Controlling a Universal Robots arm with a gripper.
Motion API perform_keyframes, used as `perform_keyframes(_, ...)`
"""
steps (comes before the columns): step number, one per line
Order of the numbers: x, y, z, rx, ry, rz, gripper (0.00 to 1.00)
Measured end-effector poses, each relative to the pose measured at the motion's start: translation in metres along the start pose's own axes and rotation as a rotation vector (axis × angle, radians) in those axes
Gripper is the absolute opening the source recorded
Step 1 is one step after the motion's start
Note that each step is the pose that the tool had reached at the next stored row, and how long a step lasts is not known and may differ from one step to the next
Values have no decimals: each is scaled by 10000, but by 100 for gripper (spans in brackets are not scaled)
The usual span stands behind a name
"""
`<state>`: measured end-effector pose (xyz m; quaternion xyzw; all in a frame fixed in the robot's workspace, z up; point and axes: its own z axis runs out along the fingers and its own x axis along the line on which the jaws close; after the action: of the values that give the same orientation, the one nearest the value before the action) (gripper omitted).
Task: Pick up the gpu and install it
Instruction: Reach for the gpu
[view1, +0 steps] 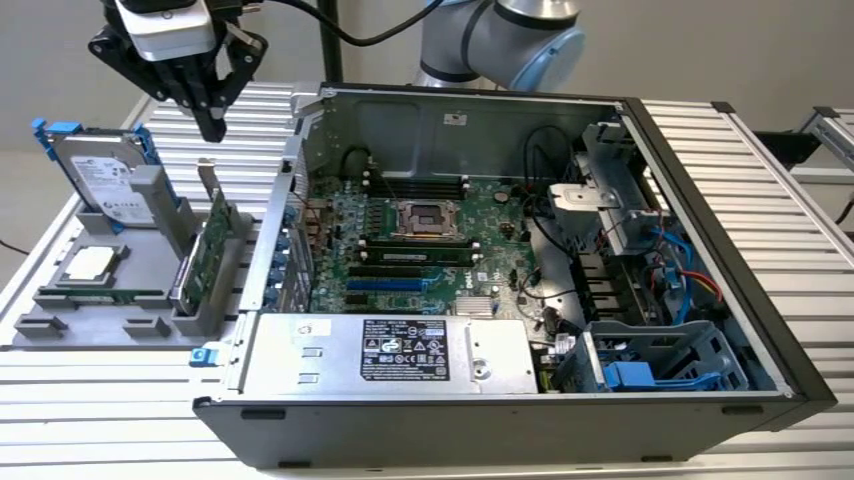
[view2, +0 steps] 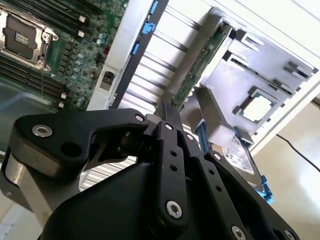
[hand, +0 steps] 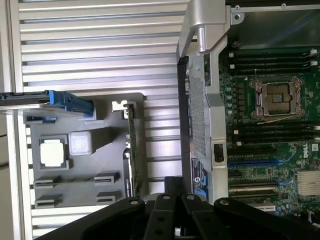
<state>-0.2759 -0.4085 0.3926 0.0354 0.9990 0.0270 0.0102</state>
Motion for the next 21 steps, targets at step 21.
perform_keyframes(21, 198, -35, -6, -21, 1, 1, 0)
